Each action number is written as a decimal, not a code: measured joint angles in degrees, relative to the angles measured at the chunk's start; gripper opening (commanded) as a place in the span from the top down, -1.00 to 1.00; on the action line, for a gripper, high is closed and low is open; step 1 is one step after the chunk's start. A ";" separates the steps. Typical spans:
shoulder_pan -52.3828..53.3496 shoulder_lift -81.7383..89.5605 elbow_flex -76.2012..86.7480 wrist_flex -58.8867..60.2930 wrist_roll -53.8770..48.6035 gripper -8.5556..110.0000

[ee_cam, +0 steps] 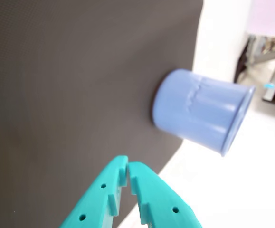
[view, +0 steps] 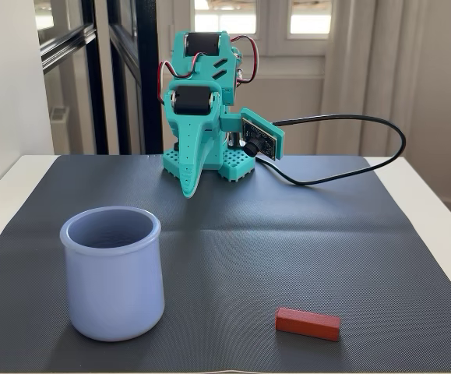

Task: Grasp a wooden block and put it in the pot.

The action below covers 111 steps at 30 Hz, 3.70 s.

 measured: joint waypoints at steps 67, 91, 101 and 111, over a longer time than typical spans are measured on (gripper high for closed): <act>-26.89 -95.10 -58.62 -15.73 17.40 0.85; -18.54 -121.03 -84.20 -15.73 21.18 0.82; -20.21 -121.11 -84.29 -15.73 21.53 0.68; -23.20 -126.12 -85.69 -15.91 21.80 0.68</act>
